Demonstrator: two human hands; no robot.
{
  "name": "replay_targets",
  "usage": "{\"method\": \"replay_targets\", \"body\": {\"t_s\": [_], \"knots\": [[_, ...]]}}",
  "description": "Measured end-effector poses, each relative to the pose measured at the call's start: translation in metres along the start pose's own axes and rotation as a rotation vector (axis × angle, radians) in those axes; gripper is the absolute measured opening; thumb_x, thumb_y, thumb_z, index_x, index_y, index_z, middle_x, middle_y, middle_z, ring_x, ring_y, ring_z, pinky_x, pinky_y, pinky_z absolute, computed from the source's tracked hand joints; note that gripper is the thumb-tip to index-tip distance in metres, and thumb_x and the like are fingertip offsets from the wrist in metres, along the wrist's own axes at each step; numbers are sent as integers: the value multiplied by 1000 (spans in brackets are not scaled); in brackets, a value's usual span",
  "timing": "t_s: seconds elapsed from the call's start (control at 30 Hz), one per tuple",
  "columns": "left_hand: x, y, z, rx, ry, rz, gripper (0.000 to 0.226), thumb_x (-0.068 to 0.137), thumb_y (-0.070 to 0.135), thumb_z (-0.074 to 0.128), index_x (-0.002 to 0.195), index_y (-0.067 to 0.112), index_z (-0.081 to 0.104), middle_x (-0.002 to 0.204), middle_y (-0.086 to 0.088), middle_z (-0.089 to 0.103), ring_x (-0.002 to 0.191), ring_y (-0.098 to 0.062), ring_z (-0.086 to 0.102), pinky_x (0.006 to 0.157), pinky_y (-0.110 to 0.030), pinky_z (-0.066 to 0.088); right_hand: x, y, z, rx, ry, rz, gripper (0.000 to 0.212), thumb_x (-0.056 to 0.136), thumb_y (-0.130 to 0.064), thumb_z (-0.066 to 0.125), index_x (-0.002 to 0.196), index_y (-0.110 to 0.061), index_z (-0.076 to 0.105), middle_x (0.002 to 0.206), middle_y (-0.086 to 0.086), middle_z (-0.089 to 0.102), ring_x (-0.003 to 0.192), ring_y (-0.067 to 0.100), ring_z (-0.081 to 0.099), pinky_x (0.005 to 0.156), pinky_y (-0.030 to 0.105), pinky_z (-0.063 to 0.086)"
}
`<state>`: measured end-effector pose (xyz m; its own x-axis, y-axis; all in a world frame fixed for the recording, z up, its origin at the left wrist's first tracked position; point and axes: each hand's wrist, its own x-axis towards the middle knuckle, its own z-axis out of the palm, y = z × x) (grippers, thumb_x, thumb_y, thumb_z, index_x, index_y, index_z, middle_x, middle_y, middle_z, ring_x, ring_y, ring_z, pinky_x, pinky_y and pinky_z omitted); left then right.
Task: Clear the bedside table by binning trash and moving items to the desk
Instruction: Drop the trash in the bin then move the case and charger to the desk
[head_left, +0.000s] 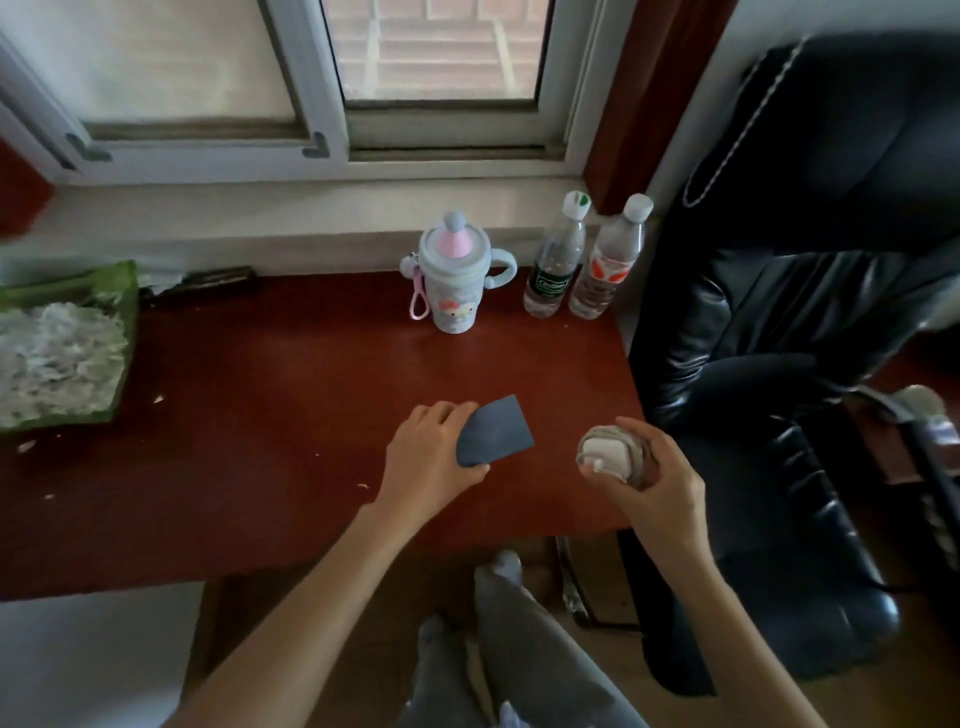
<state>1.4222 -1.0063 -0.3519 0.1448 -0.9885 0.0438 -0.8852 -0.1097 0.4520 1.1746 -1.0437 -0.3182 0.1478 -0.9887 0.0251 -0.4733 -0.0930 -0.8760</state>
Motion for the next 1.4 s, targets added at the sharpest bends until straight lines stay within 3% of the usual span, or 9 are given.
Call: {"method": "replay_targets", "body": {"t_s": [0.27, 0.53, 0.93, 1.4], "knots": [[105, 23, 39, -30, -118, 20, 65, 64, 38, 73, 124, 20, 54, 114, 1, 62, 100, -26, 55, 83, -36, 47, 65, 24, -14, -61, -22, 28, 58, 65, -31, 85, 117, -26, 61, 106, -14, 62, 92, -6, 58, 70, 6, 47], [183, 42, 81, 17, -156, 85, 65, 57, 36, 73, 117, 15, 60, 102, -5, 65, 89, -31, 58, 77, -40, 50, 117, 50, -21, -51, -54, 50, 59, 63, -28, 87, 116, -26, 61, 107, -15, 61, 94, -4, 60, 73, 9, 49], [223, 41, 111, 75, -230, 117, 70, 62, 36, 75, 126, 14, 56, 109, -7, 63, 97, -30, 57, 81, -41, 48, 139, 74, -25, -80, -60, 82, 61, 63, -37, 86, 118, -26, 61, 109, -14, 61, 92, 3, 62, 72, 24, 56], [229, 36, 117, 131, -310, 159, 73, 70, 41, 73, 133, 16, 48, 123, -4, 56, 109, -27, 51, 89, -40, 43, 126, 75, -23, -84, -21, 75, 58, 64, -34, 86, 115, -23, 62, 108, -13, 61, 97, -3, 59, 71, 10, 51]]}}
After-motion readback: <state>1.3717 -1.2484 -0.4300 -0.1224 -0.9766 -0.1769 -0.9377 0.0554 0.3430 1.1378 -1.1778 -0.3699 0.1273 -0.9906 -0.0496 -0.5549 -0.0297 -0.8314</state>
